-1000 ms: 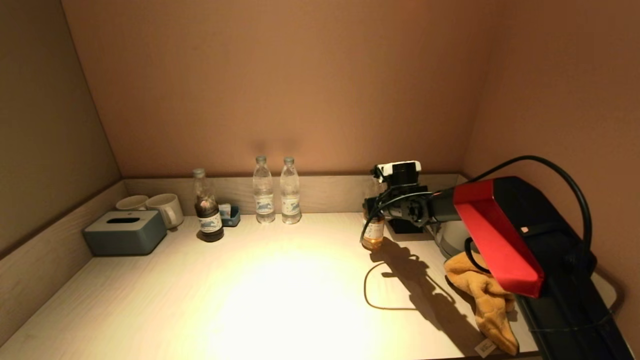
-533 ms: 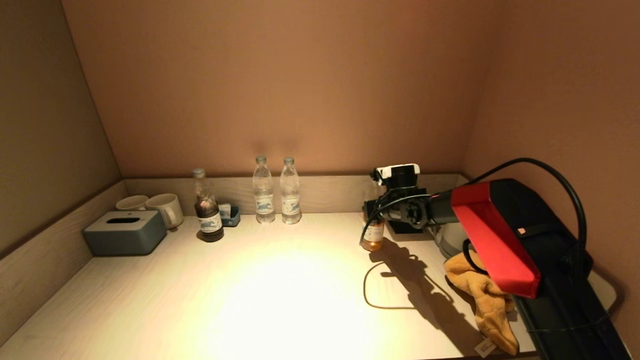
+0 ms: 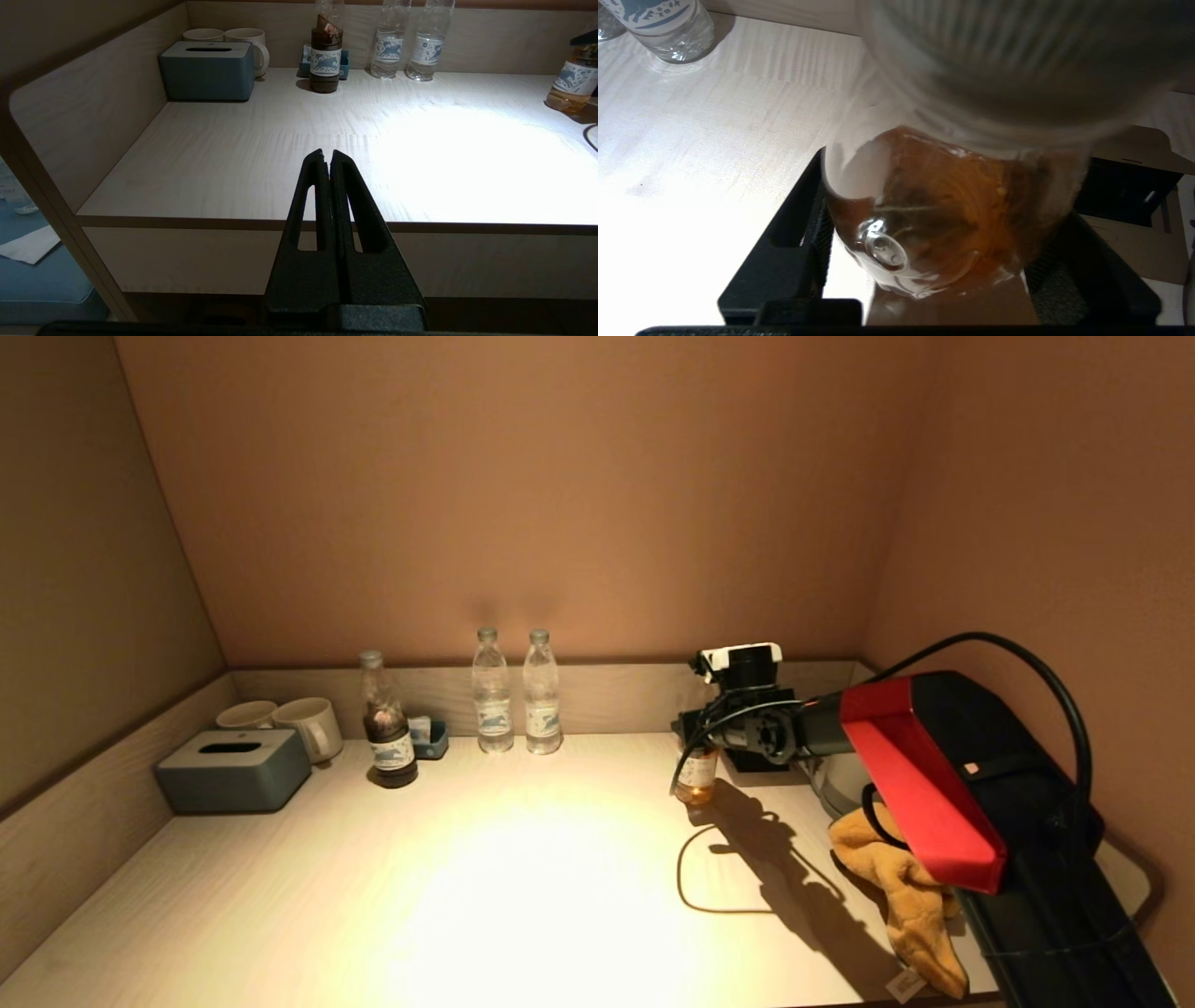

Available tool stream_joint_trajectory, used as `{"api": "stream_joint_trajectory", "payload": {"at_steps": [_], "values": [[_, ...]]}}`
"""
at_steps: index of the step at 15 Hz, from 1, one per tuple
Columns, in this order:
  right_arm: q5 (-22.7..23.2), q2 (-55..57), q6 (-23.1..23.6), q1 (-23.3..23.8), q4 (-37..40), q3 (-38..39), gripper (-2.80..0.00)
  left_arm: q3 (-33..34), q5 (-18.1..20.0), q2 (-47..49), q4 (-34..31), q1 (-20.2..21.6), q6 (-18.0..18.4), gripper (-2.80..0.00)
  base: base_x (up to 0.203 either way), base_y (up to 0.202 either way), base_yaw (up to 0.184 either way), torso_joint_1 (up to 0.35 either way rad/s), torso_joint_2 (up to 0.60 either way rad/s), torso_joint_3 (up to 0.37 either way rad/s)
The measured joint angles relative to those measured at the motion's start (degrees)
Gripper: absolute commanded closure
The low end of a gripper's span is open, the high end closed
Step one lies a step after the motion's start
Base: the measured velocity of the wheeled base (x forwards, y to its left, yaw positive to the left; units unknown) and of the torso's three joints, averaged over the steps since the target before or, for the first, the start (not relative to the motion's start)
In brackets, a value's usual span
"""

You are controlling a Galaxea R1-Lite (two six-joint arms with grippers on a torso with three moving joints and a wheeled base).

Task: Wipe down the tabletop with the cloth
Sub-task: Place the bottle at the back of the table, then pick up the tablecloth

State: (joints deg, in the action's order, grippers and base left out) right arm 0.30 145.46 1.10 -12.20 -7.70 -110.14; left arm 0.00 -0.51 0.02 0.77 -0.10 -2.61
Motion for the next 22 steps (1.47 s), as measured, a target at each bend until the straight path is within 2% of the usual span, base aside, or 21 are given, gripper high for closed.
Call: {"api": "stream_joint_trajectory", "payload": {"at_steps": [9, 16, 19, 20, 21, 22], "values": [[-0.1, -2.7, -0.2, 0.0, 0.2, 1.5, -2.80, 0.0, 0.0, 0.0, 0.1, 0.0, 0.0, 0.00, 0.000, 0.000, 0.000, 0.000, 0.00, 0.000], [-0.4, -15.1, 0.2, 0.0, 0.0, 11.6, -2.80, 0.0, 0.0, 0.0, 0.1, 0.0, 0.0, 0.00, 0.000, 0.000, 0.000, 0.000, 0.00, 0.000], [-0.6, -23.4, 0.2, 0.0, 0.1, 18.5, -2.80, 0.0, 0.0, 0.0, 0.1, 0.0, 0.0, 0.00, 0.000, 0.000, 0.000, 0.000, 0.00, 0.000], [-0.6, -27.4, 0.3, 0.0, 0.0, 22.0, -1.90, 0.0, 0.0, 0.0, 0.1, 0.0, 0.0, 0.00, 0.000, 0.000, 0.000, 0.000, 0.00, 0.000], [-0.7, -31.8, 0.4, -0.1, 0.0, 26.3, 0.00, 0.0, 0.0, 0.0, 0.1, 0.0, 0.0, 0.00, 0.000, 0.000, 0.000, 0.000, 0.00, 0.000], [-0.7, -35.6, 0.4, -0.1, 0.0, 30.5, 0.00, 0.0, 0.0, 0.0, 0.0, 0.0, 0.0, 0.00, 0.000, 0.000, 0.000, 0.000, 0.00, 0.000]]}}
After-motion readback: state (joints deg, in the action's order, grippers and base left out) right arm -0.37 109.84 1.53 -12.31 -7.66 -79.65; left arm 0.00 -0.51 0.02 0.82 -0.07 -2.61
